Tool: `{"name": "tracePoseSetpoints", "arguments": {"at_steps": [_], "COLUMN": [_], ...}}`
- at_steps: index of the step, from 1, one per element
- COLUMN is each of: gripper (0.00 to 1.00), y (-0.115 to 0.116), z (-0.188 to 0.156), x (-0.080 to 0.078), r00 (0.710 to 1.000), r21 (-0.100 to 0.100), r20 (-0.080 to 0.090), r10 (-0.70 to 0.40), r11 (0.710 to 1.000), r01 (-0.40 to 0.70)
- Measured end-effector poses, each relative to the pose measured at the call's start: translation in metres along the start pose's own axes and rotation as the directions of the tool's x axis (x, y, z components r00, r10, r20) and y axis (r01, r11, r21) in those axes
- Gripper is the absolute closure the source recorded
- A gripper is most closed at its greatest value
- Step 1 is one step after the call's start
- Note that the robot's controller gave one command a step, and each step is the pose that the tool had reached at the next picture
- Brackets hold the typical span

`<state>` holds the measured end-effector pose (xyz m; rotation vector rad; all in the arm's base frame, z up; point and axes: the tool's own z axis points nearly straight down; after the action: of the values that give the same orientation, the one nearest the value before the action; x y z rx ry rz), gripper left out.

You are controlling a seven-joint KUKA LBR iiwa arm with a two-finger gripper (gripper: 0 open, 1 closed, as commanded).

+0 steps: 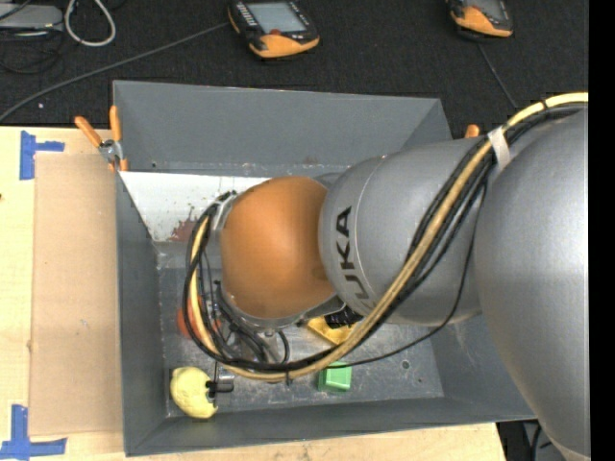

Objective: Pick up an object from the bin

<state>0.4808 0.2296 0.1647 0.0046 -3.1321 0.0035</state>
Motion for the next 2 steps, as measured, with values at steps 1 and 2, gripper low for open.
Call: {"name": "tracePoseSetpoints", "arguments": {"at_steps": [1,2], "gripper": [0.00,0.00], "y": [-0.002,0.006], "z": [-0.004,0.096], "x": [-0.002,0.006], "r00": [1.000,0.998], "r21": [-0.002,-0.006], "r20": [0.007,0.015], "r10": [0.006,0.056], "r11": [1.000,0.998], "r01": [-0.006,-0.056]}}
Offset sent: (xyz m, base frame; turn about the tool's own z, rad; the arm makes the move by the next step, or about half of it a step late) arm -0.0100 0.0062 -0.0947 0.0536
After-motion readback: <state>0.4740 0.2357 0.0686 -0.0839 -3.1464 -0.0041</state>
